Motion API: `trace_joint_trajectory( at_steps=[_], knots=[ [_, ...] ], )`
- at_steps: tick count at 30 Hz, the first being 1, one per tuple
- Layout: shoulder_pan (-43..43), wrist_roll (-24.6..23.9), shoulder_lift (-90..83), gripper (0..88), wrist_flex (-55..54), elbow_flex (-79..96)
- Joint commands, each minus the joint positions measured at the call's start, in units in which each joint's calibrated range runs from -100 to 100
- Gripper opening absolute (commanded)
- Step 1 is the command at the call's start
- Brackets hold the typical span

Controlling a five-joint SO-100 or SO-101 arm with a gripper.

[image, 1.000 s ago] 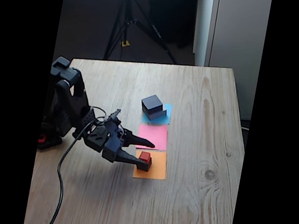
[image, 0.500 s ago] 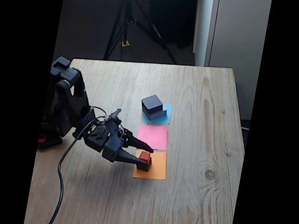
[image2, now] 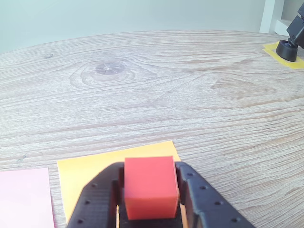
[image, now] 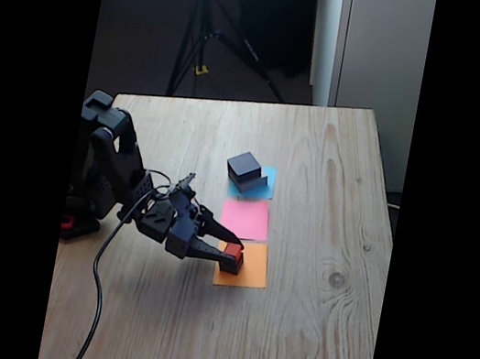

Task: Tower of hanoi

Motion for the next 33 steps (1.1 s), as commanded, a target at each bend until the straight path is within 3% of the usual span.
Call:
trace_joint_trajectory(
  at_steps=[1,5,9,13,18,23,33],
  knots=[
    [-0.9,0.4,-0.4,0.4,-1.1,-1.3],
    [-1.4,-0.9,-2.2,0.3,0.5,-1.5],
    [-2.7,-4.7,-10.0,0.3,9.9,-2.6],
    [-4.0,-9.6,-22.0,0.3,27.6,-5.9],
    [-5.3,-14.9,-35.4,0.3,58.9,-18.3],
    [-6.5,-11.9,-43.2,0.3,93.9,-37.0],
    [-12.4,-5.9,-46.9,0.3,143.5,-76.9]
  ],
)
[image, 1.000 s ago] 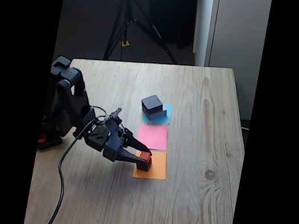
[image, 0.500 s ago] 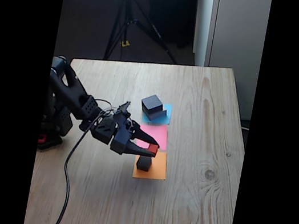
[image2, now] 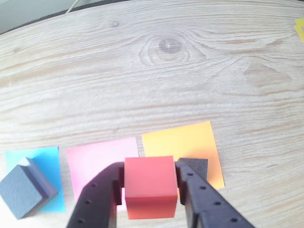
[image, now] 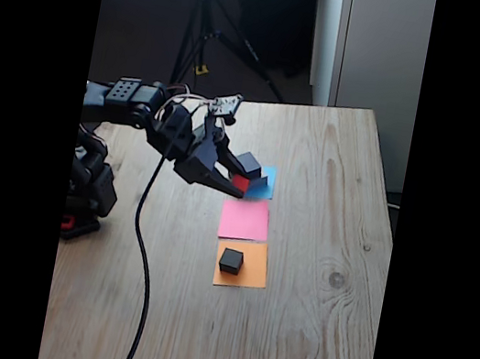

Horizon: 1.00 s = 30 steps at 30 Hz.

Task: Tower of hanoi

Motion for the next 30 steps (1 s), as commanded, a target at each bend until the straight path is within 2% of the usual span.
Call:
trace_joint_trajectory(
  at_steps=[1,8,19,23,30],
  knots=[
    [-2.5,2.9,-2.4,0.3,20.7,-21.2],
    [-6.8,4.6,-1.0,0.3,37.8,-41.6],
    [-13.4,2.1,-4.0,0.3,37.5,-38.3],
    [-15.4,1.6,-6.5,0.3,33.6,-28.6],
    [-15.5,1.4,-14.0,0.2,13.5,3.4]
  ],
)
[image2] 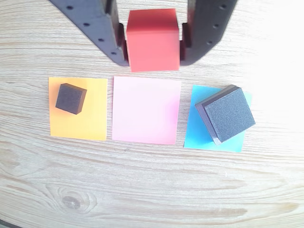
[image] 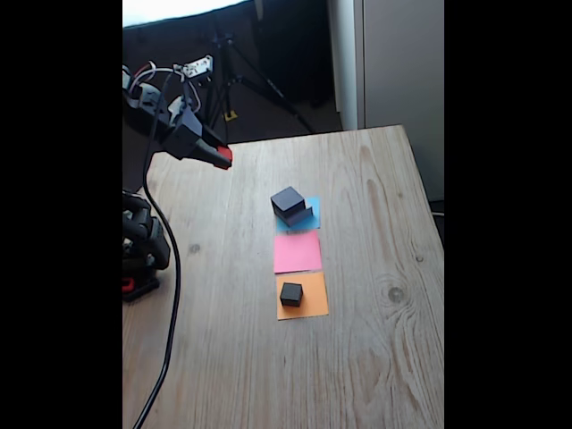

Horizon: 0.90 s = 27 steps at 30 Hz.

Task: Tower of hanoi

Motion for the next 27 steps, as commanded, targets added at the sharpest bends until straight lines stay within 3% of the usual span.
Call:
trace_joint_trajectory(
  at_steps=[1,7,13,18,22,27],
  knots=[
    [0.2,-0.5,-5.6,0.2,-14.4,19.3],
    [1.8,4.0,-7.9,0.2,-39.1,43.9],
    [2.0,5.4,-5.5,0.2,-66.9,63.4],
    [2.0,1.5,2.3,0.2,-86.2,69.6],
    [3.1,4.2,11.7,0.2,-102.4,73.3],
    [3.3,3.5,22.2,0.2,-116.5,74.3]
  ],
)
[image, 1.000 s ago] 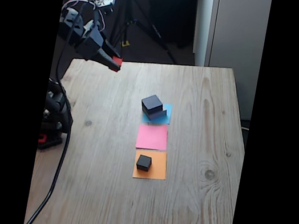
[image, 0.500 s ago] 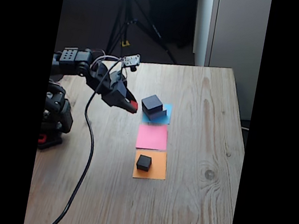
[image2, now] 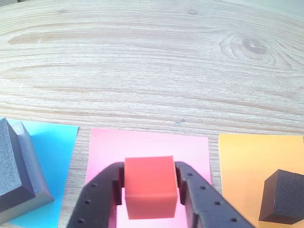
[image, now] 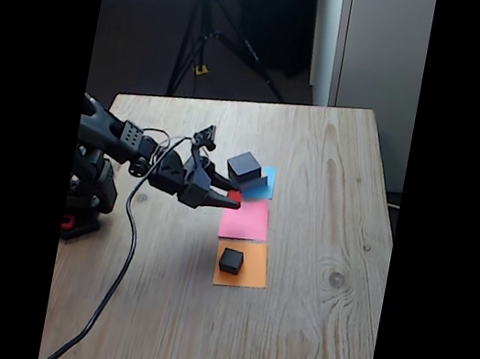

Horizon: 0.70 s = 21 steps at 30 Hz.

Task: Tower of hanoi

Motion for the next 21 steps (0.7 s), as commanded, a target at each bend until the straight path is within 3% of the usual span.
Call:
trace_joint_trajectory(
  at_steps=[1,12,21],
  knots=[
    [0.7,0.4,6.6,0.2,-13.4,0.4],
    [1.5,2.4,23.4,0.2,-33.6,0.0],
    [2.2,5.1,33.7,0.3,-39.9,-5.5]
  ],
)
